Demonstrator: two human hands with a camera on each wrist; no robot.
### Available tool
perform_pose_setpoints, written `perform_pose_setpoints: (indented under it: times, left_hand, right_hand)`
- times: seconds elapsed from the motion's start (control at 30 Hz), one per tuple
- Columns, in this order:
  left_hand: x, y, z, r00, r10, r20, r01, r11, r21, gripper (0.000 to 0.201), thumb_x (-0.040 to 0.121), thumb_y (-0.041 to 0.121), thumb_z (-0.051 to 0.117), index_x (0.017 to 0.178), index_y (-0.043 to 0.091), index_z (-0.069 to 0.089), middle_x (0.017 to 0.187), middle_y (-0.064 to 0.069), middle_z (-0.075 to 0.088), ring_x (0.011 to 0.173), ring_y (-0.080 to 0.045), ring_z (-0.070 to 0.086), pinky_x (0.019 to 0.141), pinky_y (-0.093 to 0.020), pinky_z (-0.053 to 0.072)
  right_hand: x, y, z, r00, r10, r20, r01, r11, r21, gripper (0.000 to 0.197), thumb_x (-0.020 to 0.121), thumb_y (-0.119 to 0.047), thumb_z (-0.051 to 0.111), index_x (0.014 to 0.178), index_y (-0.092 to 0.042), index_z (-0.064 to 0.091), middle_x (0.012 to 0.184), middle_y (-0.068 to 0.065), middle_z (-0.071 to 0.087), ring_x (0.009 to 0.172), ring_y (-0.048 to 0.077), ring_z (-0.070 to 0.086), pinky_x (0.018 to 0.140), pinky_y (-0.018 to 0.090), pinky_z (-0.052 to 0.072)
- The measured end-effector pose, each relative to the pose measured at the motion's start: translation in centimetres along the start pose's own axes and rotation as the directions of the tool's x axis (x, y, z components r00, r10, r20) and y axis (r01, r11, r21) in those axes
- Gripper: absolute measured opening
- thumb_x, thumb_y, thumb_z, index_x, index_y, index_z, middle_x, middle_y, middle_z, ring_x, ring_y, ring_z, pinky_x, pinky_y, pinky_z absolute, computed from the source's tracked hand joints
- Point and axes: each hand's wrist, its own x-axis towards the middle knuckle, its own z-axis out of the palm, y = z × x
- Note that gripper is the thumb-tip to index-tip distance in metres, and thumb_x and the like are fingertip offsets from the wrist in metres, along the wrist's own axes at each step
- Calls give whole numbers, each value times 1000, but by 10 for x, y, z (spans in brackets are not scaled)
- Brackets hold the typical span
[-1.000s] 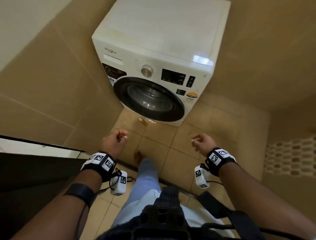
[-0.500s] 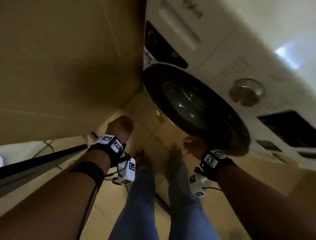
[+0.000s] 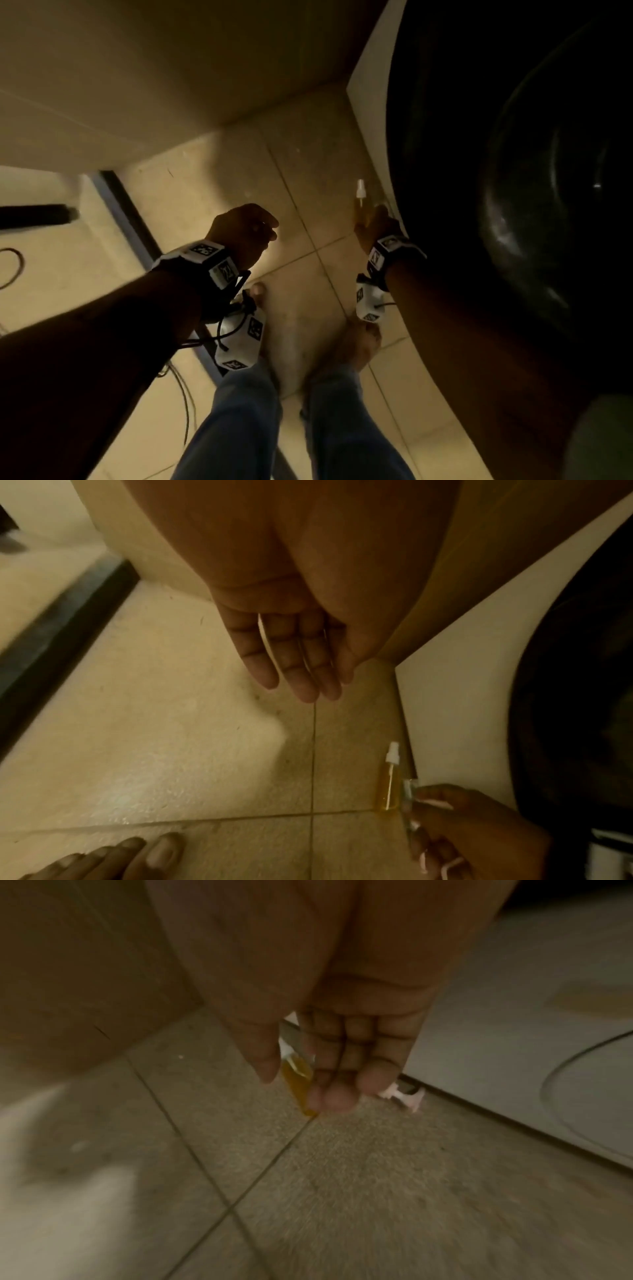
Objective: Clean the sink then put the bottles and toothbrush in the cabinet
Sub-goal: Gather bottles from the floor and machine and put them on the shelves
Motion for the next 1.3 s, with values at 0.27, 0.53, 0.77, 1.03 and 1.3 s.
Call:
perform_pose_setpoints:
  times: [0.27,0.53,0.77,1.03,1.3]
  left_hand:
    - [21,-24,27,998,-62,25,63,997,-37,21,92,36,66,111,28,64,101,9,73,92,-17,72,85,-38,59]
    - [22,-7,24,959,-242,146,269,942,-199,39,96,51,55,115,17,64,99,2,74,82,-16,71,70,-35,60]
    - [26,-26,22,948,-312,59,315,900,-301,37,96,43,61,111,9,63,89,-6,73,73,-20,69,53,-28,50]
    - [9,-38,26,923,-357,145,384,836,-392,41,92,44,66,102,4,65,73,-7,64,60,-23,60,62,-33,54]
    - [-44,-6,2,918,-308,250,396,699,-595,52,93,66,45,101,18,63,73,-1,55,52,-15,48,54,-25,29]
  right_hand:
    - [-8,-33,33,965,-261,-11,261,965,-24,42,99,-49,45,124,-19,57,102,7,69,84,28,66,68,36,54]
    - [-94,-25,35,860,-472,194,381,846,373,44,87,-52,67,127,-36,55,106,-7,66,97,11,64,79,25,52]
    - [-18,14,37,971,122,-204,-130,991,-27,90,93,-39,61,159,-21,1,163,17,10,147,38,20,113,52,32]
    - [6,3,36,991,137,-12,-134,983,124,72,97,-36,53,156,-17,17,145,17,48,120,36,57,90,40,49]
    - [-110,-29,-8,972,-138,192,-98,502,859,45,85,-29,63,124,-40,44,78,4,70,65,22,64,63,37,50]
